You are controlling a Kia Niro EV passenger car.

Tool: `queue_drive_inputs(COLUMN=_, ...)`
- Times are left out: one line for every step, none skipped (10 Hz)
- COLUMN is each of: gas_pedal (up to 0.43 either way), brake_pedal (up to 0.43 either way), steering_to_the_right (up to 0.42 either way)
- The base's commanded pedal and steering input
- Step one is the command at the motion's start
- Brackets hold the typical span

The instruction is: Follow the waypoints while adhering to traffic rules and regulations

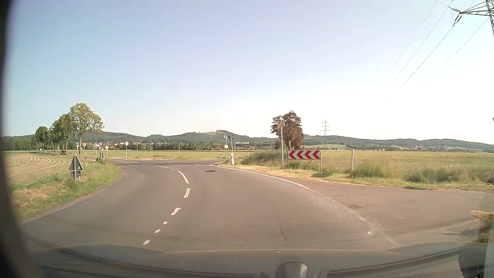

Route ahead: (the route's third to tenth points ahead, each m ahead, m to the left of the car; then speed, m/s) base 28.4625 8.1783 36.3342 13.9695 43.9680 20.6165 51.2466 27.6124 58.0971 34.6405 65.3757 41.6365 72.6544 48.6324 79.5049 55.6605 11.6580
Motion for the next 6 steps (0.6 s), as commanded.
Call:
queue_drive_inputs(gas_pedal=0.0, brake_pedal=0.073, steering_to_the_right=-0.073)
queue_drive_inputs(gas_pedal=0.0, brake_pedal=0.067, steering_to_the_right=-0.076)
queue_drive_inputs(gas_pedal=0.0, brake_pedal=0.03, steering_to_the_right=-0.075)
queue_drive_inputs(gas_pedal=0.0, brake_pedal=0.006, steering_to_the_right=-0.071)
queue_drive_inputs(gas_pedal=0.0, brake_pedal=0.006, steering_to_the_right=-0.066)
queue_drive_inputs(gas_pedal=0.0, brake_pedal=0.006, steering_to_the_right=-0.065)
